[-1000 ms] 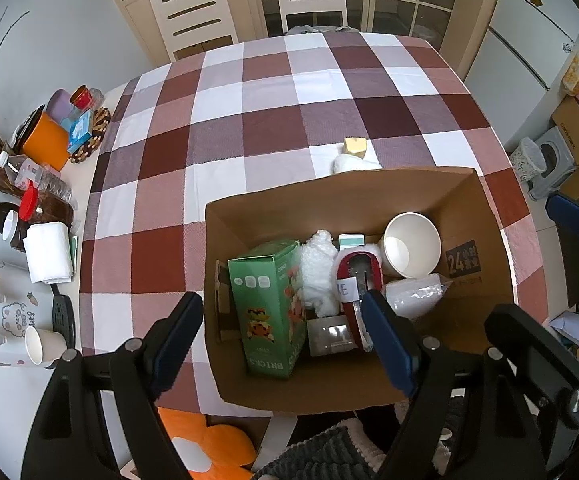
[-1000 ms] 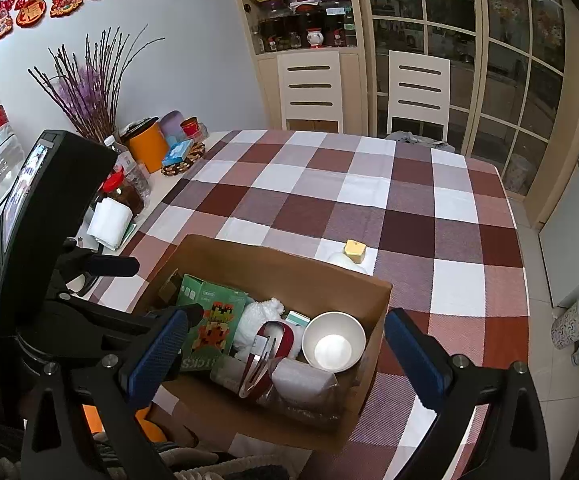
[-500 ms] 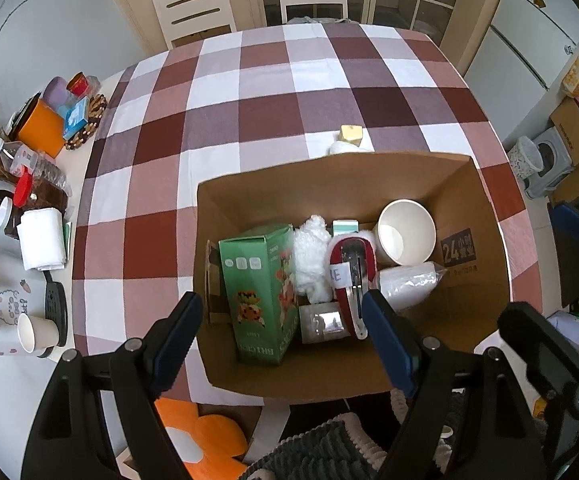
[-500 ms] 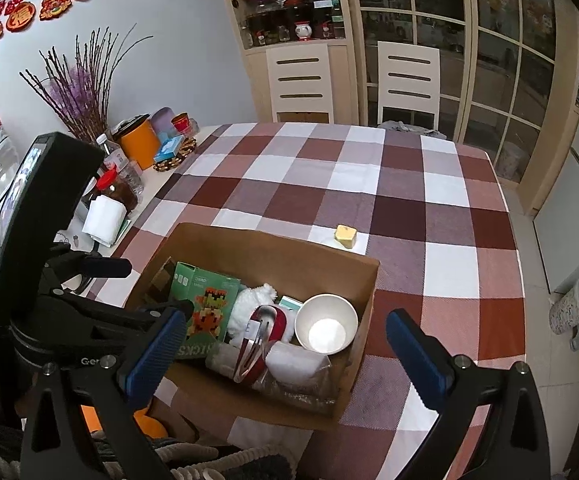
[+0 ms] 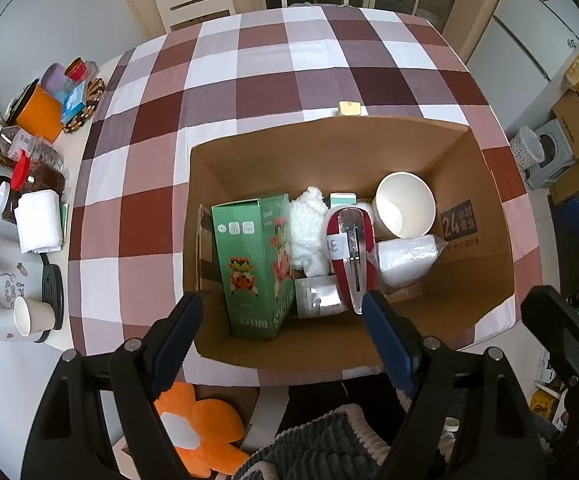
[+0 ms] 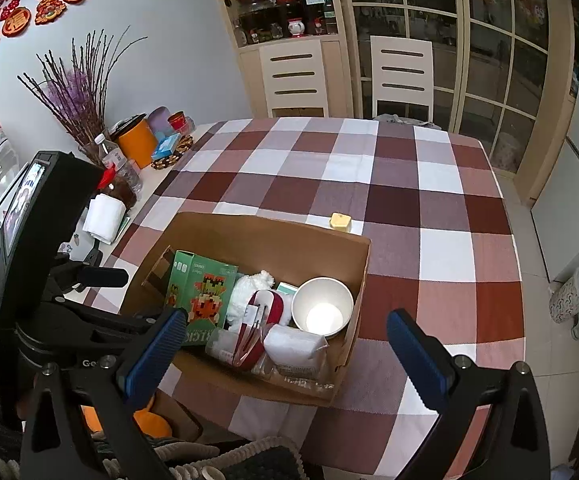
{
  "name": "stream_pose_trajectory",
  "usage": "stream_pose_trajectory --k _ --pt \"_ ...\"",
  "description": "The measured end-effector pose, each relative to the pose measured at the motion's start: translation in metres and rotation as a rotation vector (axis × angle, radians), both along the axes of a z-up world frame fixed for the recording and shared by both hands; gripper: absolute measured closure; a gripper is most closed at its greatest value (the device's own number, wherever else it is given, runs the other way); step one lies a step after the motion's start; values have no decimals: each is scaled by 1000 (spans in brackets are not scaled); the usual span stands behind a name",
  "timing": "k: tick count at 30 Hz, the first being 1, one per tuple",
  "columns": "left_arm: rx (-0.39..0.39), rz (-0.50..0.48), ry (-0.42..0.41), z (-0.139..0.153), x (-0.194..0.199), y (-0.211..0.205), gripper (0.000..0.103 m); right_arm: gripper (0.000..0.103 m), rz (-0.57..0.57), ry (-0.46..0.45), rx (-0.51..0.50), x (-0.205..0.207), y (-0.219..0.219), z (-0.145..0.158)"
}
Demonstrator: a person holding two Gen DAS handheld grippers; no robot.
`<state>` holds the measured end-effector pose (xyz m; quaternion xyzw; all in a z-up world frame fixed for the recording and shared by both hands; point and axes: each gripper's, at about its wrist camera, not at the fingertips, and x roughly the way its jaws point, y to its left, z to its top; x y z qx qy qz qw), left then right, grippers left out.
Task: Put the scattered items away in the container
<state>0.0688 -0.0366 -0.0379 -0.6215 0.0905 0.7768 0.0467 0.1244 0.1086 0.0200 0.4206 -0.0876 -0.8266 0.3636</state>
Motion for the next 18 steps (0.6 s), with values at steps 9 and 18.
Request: stream_pose_trajectory --k 9,18 --pt "-1 22 -7 0 7 -6 20 0 -4 5 -5 5 1 1" --pt "-2 26 1 3 11 -6 20 0 -23 10 -5 7 3 0"
